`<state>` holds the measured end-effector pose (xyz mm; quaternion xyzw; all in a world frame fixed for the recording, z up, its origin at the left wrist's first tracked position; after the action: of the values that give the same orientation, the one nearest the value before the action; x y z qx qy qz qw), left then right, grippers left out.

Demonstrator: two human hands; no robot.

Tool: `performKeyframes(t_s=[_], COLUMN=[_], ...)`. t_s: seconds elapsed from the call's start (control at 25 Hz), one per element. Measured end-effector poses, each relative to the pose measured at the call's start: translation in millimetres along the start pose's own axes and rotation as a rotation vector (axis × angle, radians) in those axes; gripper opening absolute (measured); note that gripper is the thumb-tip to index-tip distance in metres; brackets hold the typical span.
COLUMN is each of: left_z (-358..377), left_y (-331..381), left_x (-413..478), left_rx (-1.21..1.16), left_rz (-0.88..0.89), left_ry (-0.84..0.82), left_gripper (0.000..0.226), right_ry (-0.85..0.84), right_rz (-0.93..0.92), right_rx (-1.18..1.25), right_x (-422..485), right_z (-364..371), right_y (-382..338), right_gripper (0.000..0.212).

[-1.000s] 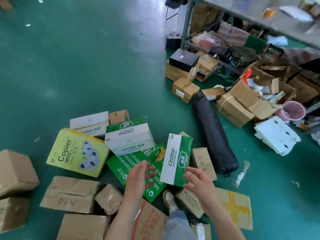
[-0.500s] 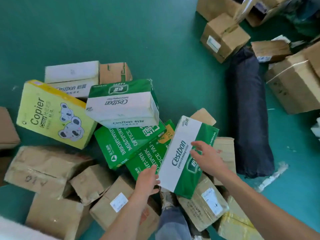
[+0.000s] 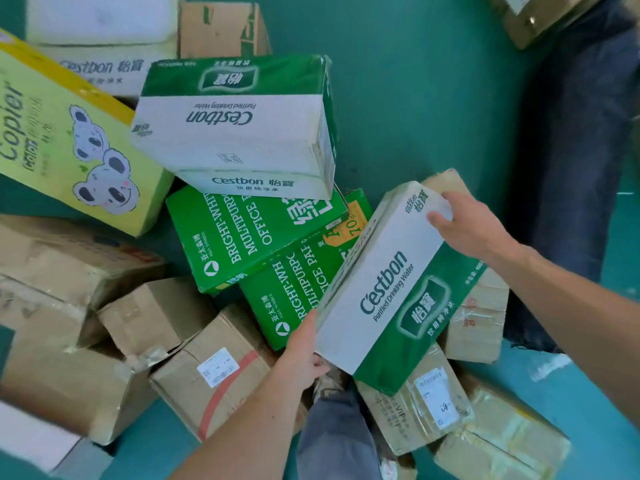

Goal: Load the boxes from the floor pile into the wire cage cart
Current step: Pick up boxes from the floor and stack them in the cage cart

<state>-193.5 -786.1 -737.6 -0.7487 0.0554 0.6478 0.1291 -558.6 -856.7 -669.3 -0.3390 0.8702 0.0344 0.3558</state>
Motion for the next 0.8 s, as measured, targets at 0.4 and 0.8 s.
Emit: performKeyframes(t_s=[0.4, 0.8], left_z=[-124.7, -394.8], left_y=[17.1, -67.3], left_x=[-79.8, -273.9], left_rx=[-0.177, -0.488], left_rz=[0.301, 0.732], left_ry=[0.262, 0.159], left_gripper=[0.048, 0.041], right_ry=[0.039, 0.008], right_rz=[0.048, -0.220], right_rx=[0.196, 0.409], right_x=[-114.4, -362.4], right_z=[-29.3, -38.5], right_y=[-29.3, -225.8], right_gripper=[0.044, 0.032])
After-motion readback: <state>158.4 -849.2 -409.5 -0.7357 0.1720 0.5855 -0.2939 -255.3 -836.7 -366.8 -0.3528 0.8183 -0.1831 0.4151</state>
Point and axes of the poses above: each hand's wrist, its own x-axis towards the middle knuckle, its own z-axis out of the palm, y = z × x, the point moved 8 cm from there along x, towards the middle knuckle, and after that the axes turned 2 degrees about z, right-handed, at the moved point
